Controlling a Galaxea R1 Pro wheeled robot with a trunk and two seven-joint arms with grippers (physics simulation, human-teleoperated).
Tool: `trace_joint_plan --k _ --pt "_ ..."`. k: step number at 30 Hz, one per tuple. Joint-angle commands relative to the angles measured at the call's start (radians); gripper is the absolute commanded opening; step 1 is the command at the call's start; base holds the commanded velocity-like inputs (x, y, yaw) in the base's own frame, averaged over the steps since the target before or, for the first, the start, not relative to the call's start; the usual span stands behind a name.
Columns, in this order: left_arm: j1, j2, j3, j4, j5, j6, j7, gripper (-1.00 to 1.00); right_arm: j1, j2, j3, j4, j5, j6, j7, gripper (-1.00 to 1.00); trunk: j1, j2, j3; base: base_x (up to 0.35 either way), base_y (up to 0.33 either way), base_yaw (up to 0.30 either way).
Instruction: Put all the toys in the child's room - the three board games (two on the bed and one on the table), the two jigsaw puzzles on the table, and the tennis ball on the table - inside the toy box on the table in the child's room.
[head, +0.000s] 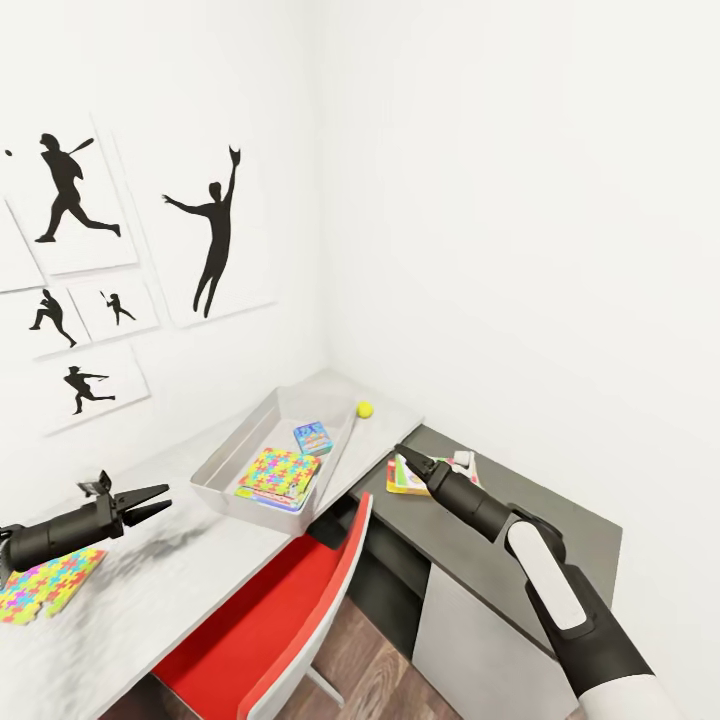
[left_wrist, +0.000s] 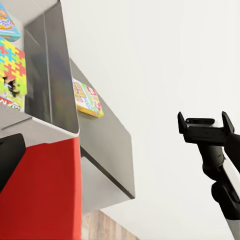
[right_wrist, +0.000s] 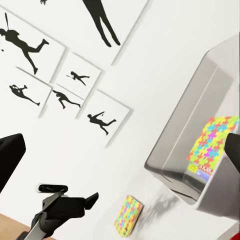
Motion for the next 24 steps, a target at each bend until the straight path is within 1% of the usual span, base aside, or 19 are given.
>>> trace_joint_plan --k 1,8,24 --pt "-0.001 0.000 0.000 0.000 0.001 0.011 -0.002 1.00 -0.001 -0.001 0.001 0.000 -0.007 0.005 -0.001 1.00 0.001 -0.002 -0.002 0.000 -0.111 0.000" --pt "-0.001 0.000 -0.002 0.000 0.001 0.011 -0.004 1.00 0.000 -0.001 0.001 -0.001 -0.007 0.004 -0.001 1.00 0.001 -0.002 -0.002 0.000 -0.047 0.000" --pt "-0.001 0.001 -0.001 0.000 0.001 0.011 -0.005 1.00 0.000 0.000 0.001 -0.003 -0.005 0.004 -0.002 1.00 0.001 -0.002 -0.002 0.000 -0.003 0.000"
